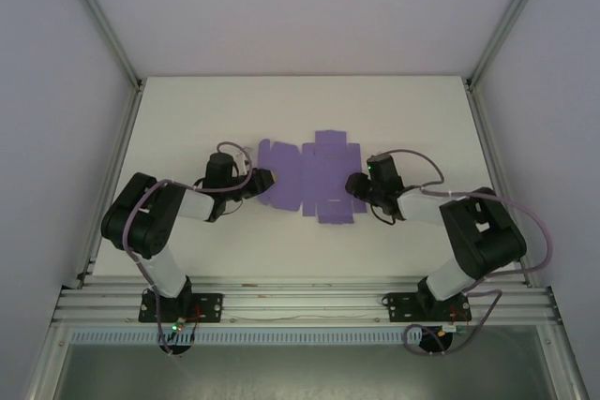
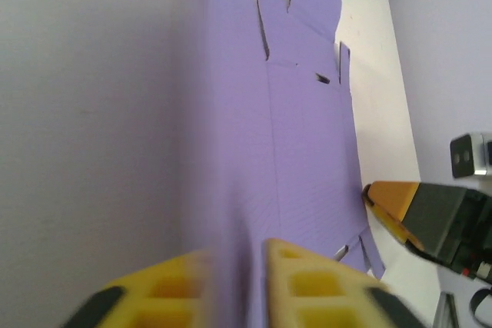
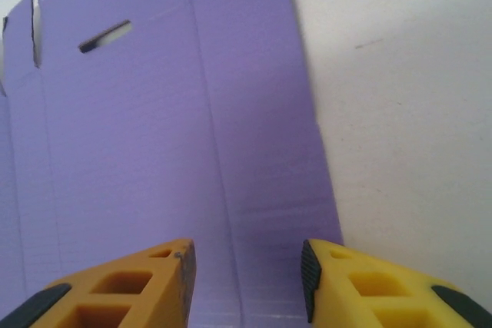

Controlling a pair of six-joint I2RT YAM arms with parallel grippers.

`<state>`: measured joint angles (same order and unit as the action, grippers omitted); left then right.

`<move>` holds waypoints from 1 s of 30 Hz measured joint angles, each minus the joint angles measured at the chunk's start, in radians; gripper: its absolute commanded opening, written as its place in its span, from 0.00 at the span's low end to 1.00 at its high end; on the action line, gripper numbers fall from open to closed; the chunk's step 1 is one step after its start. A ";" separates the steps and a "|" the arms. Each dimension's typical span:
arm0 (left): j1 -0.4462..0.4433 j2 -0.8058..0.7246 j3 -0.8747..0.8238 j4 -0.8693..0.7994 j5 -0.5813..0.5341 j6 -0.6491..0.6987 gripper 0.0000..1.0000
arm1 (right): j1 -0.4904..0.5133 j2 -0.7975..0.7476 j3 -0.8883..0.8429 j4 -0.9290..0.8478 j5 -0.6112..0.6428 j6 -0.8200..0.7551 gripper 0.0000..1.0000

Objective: Assemble paper box

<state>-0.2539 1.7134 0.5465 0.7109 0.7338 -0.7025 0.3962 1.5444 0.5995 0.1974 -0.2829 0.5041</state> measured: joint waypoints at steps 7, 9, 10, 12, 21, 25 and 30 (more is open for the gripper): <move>-0.002 -0.200 -0.011 -0.019 0.007 -0.005 0.00 | -0.102 -0.250 -0.048 -0.066 -0.093 -0.027 0.81; -0.002 -0.272 -0.011 -0.019 0.018 -0.006 0.00 | -0.127 -0.346 -0.048 -0.086 -0.117 -0.039 0.88; -0.002 -0.302 -0.011 -0.019 0.025 -0.008 0.00 | -0.137 -0.389 -0.047 -0.095 -0.138 -0.045 0.90; -0.002 -0.360 -0.011 -0.021 0.047 -0.013 0.00 | -0.158 -0.468 -0.041 -0.118 -0.189 -0.055 0.91; -0.002 -0.562 -0.011 -0.027 0.143 -0.102 0.00 | -0.262 -0.576 -0.030 -0.123 -0.465 -0.048 0.83; -0.002 -0.642 -0.011 -0.050 0.150 -0.117 0.00 | -0.269 -0.576 -0.033 -0.056 -0.565 -0.026 0.65; -0.002 -0.718 -0.011 -0.100 0.142 -0.111 0.00 | -0.269 -0.576 -0.040 0.003 -0.649 -0.011 0.35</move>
<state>-0.2558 0.9958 0.5358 0.6113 0.8761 -0.8135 0.1272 0.9684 0.5598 0.2008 -0.9318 0.4934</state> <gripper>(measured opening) 0.082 0.447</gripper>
